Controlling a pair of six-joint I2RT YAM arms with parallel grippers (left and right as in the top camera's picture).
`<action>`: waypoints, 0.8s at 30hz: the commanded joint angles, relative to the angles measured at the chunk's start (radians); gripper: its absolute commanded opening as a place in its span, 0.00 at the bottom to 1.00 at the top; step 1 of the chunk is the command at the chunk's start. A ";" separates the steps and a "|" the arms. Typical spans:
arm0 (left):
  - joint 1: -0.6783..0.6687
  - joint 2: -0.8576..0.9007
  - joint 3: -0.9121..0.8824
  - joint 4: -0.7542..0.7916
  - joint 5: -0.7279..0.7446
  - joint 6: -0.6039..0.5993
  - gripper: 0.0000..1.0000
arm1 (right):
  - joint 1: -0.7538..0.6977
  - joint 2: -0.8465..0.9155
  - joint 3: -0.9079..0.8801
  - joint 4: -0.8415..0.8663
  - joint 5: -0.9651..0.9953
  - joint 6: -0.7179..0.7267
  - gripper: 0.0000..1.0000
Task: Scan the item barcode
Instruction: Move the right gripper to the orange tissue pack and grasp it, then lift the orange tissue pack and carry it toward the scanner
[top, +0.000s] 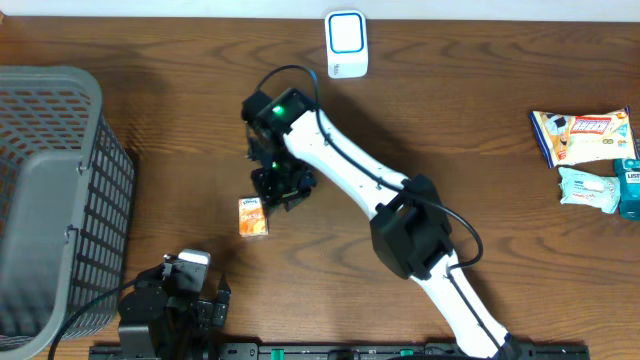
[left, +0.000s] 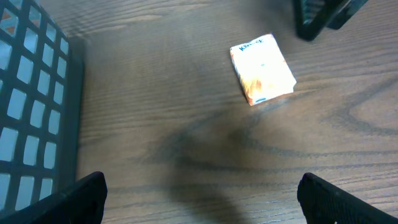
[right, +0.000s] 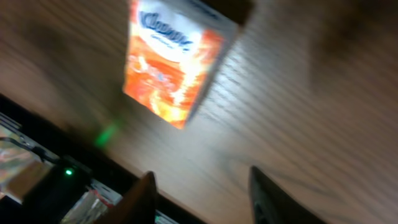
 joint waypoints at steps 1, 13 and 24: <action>0.005 -0.001 -0.002 -0.002 -0.005 -0.013 0.98 | 0.035 0.001 -0.005 0.026 0.000 0.042 0.49; 0.005 -0.001 -0.002 -0.002 -0.005 -0.013 0.98 | 0.060 0.001 -0.130 0.229 0.145 0.248 0.49; 0.005 -0.001 -0.002 -0.002 -0.005 -0.013 0.98 | 0.058 0.001 -0.296 0.415 0.087 0.269 0.22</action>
